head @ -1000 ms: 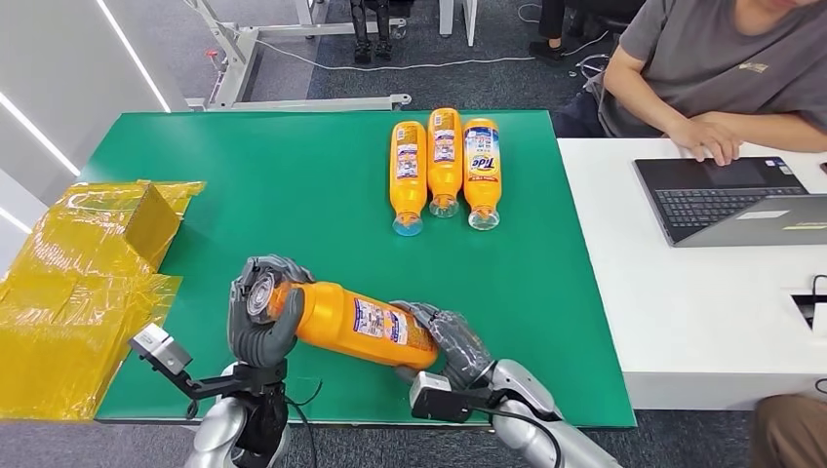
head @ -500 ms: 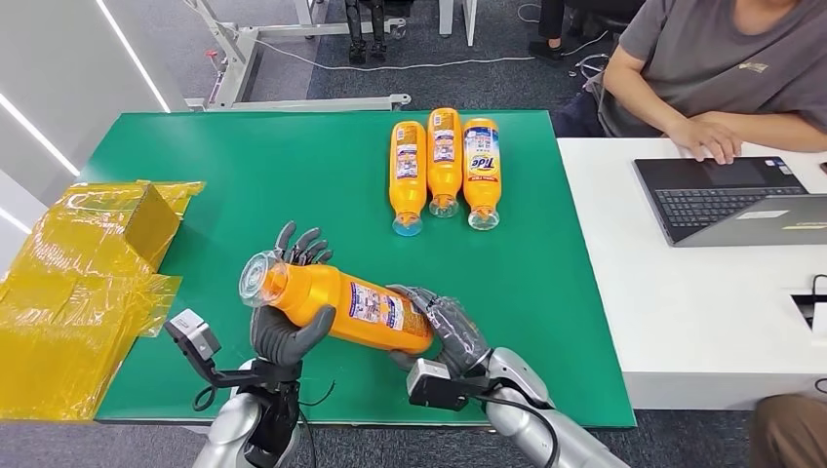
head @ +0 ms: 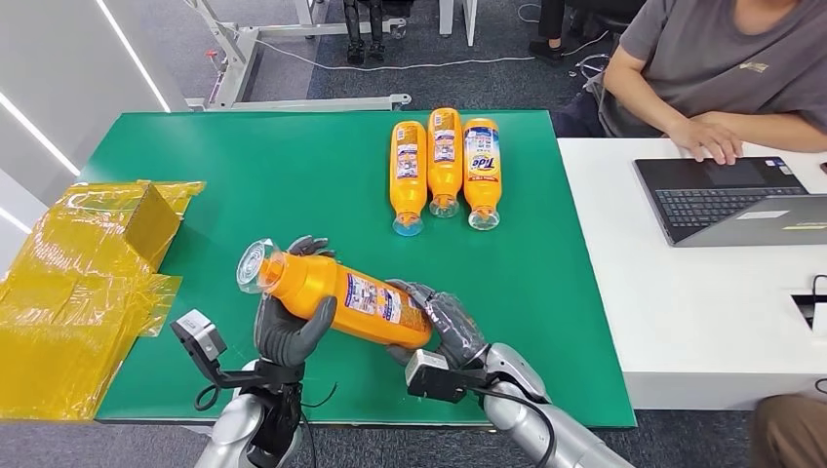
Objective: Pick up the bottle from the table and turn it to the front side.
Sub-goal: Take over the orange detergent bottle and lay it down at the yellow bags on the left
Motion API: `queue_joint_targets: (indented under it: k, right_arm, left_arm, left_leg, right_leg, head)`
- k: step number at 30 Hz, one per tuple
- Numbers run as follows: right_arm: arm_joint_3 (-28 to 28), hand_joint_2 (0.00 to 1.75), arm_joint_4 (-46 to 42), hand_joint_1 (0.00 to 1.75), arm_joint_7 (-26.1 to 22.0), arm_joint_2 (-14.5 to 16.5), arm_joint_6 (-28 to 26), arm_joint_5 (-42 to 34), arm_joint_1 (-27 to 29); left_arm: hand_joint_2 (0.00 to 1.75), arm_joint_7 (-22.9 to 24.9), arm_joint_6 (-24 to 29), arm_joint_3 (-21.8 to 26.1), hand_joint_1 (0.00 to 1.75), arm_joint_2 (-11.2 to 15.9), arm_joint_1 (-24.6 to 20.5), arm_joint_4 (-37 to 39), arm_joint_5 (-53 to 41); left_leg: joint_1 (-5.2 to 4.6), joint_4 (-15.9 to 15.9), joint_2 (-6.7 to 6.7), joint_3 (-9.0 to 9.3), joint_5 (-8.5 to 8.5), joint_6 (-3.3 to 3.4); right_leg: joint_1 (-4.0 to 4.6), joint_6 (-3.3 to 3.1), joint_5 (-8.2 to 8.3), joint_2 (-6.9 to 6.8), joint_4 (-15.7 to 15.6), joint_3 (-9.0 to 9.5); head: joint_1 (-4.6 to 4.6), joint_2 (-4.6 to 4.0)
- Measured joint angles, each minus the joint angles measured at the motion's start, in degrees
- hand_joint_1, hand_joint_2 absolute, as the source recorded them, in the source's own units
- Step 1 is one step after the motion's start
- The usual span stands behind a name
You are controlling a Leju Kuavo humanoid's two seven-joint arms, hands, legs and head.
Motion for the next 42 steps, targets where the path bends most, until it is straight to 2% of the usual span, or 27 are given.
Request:
queue_joint_targets:
  k: [8, 9, 13, 14, 20, 26, 31, 35, 42]
  right_arm:
    - [0.4, 1.75, 0.0, 1.75, 0.1, 0.0, 0.3, 0.4, 0.0]
    - [0.4, 1.75, 0.0, 1.68, 0.1, 0.0, 0.3, 0.4, 0.0]
    - [0.5, 1.75, 0.0, 0.06, 0.6, 0.0, 0.2, 0.9, 0.1]
    - [0.5, 1.75, 0.0, 0.0, 0.7, 0.0, 0.1, 1.0, 0.1]
    - [0.6, 1.75, -0.8, 0.0, 0.8, 0.0, -2.3, 0.4, 0.7]
    - [0.2, 1.75, -3.8, 0.0, -2.4, 0.0, -7.3, -3.5, 2.2]
    - [0.0, 1.75, -6.8, 0.0, -4.2, 0.0, -9.9, -6.1, 3.7]
    - [-0.4, 1.75, -9.9, 0.0, -4.9, 0.0, -12.2, -6.9, 6.1]
    - [-2.9, 1.75, -17.4, 0.0, -4.6, -0.4, -15.1, -7.8, 11.1]
  left_arm:
    - [1.75, 0.0, -0.7, 0.6, 1.75, 0.0, 0.0, 0.0, -0.6]
    - [1.75, 0.0, -0.8, 0.7, 1.75, 0.0, 0.1, 0.0, -0.6]
    - [1.75, 0.0, -1.0, 1.0, 1.75, -0.1, 0.3, 0.0, -0.7]
    - [1.75, 0.0, -1.0, 1.0, 1.75, -0.1, 0.3, 0.0, -0.8]
    - [1.75, 0.0, 0.0, 1.0, 1.75, -0.1, 0.7, 0.0, -0.8]
    - [1.75, 0.0, 3.1, 1.0, 1.75, 0.0, 0.6, 0.0, -1.9]
    - [1.75, 0.0, 7.0, 1.0, 1.75, 1.1, 0.6, 0.0, -7.5]
    - [1.75, 3.6, 11.4, 1.1, 1.75, 3.8, 0.6, -1.0, -21.2]
    - [1.75, 14.2, 9.8, 3.7, 1.75, 10.8, 1.2, -6.2, -41.5]
  left_leg:
    - [0.0, 0.0, 0.0, 0.01, 0.0, 0.0]
    - [0.0, 0.0, 0.0, 0.01, 0.0, 0.0]
    - [0.0, 0.0, 0.01, 0.01, 0.0, 0.0]
    - [0.0, 0.0, 0.01, 0.01, 0.0, 0.0]
    - [0.0, 0.0, 0.01, 0.01, 0.0, 0.0]
    - [0.0, 0.0, 0.01, 0.01, 0.0, 0.0]
    - [0.0, 0.0, 0.02, 0.02, 0.0, 0.0]
    - [0.01, 0.0, 0.02, 0.02, 0.0, 0.0]
    - [0.01, -0.1, 0.06, 0.03, 0.0, -0.01]
  right_leg:
    - [0.0, 0.0, 0.0, 0.0, 0.0, 0.0]
    - [0.0, 0.0, 0.0, 0.01, 0.0, 0.0]
    - [0.0, 0.0, 0.0, 0.01, 0.0, 0.0]
    - [0.0, 0.0, 0.0, 0.01, 0.0, -0.01]
    - [0.0, 0.0, 0.0, 0.01, 0.0, -0.01]
    - [0.0, 0.0, 0.0, 0.01, 0.0, -0.01]
    - [0.01, 0.0, 0.0, 0.02, 0.0, -0.02]
    - [0.01, -0.01, -0.01, 0.02, 0.0, -0.02]
    - [0.02, -0.05, -0.04, 0.04, 0.0, -0.03]
  head:
    - [0.0, 0.0]
    - [0.01, 0.0]
    - [0.02, 0.0]
    - [0.02, 0.0]
    - [0.02, 0.0]
    - [0.01, 0.0]
    - [0.02, 0.0]
    - [0.01, 0.0]
    - [0.02, 0.0]
